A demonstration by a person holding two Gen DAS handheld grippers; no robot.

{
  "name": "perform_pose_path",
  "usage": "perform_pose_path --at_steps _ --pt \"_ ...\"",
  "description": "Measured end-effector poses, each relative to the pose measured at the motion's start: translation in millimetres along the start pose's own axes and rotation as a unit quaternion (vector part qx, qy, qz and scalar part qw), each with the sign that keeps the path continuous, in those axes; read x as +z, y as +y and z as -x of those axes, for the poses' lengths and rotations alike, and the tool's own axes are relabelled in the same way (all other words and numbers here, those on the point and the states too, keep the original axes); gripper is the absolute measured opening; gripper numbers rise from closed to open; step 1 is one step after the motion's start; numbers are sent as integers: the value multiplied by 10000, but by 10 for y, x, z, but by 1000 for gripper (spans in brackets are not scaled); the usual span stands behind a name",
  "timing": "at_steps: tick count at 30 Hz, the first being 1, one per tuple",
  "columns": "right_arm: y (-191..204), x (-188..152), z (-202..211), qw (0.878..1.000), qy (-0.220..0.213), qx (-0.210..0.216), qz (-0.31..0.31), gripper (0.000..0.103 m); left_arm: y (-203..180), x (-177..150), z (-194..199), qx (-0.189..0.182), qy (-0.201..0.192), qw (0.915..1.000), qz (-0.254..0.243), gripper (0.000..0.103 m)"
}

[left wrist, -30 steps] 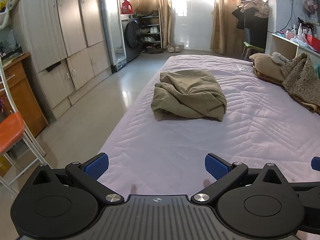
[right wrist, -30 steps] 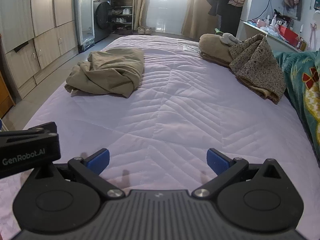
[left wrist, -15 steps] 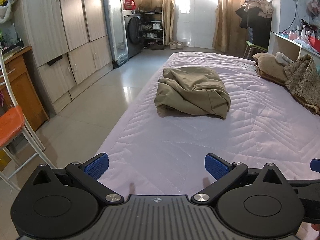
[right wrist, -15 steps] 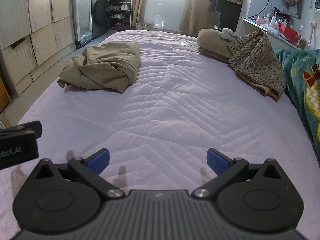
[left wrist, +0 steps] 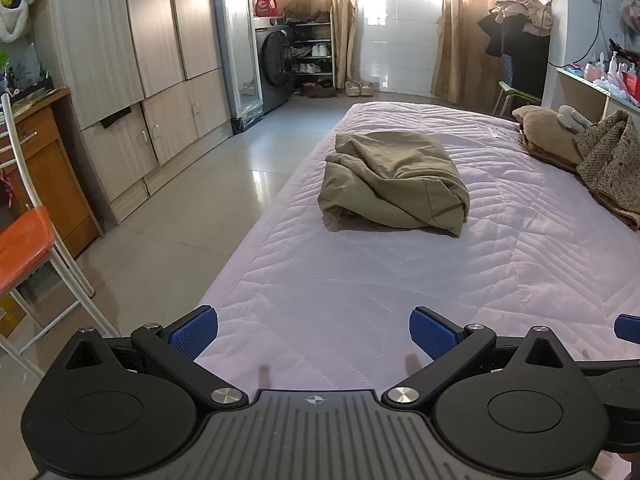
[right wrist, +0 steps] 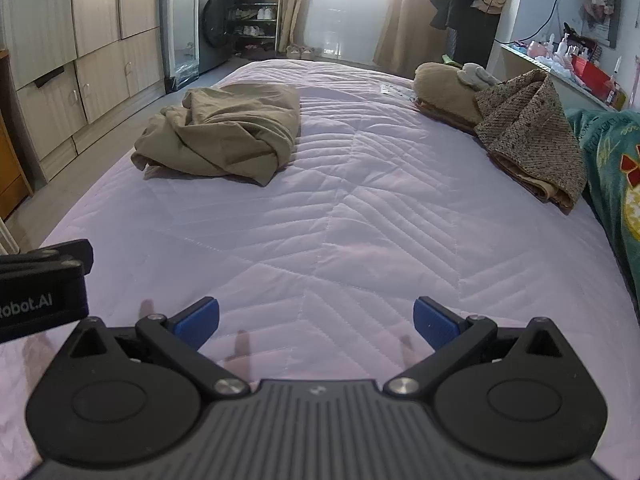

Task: Fold clothes

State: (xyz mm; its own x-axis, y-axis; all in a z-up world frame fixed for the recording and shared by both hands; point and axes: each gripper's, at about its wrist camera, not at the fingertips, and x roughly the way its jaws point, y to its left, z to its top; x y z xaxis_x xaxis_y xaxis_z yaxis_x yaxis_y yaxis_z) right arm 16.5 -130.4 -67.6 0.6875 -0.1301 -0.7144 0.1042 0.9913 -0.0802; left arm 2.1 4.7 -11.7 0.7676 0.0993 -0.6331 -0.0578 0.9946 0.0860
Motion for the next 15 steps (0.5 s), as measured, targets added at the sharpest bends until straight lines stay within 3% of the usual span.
perform_pose_path --at_steps 15 --pt "173 9 -15 9995 -17 22 313 103 33 -6 -36 25 47 10000 44 103"
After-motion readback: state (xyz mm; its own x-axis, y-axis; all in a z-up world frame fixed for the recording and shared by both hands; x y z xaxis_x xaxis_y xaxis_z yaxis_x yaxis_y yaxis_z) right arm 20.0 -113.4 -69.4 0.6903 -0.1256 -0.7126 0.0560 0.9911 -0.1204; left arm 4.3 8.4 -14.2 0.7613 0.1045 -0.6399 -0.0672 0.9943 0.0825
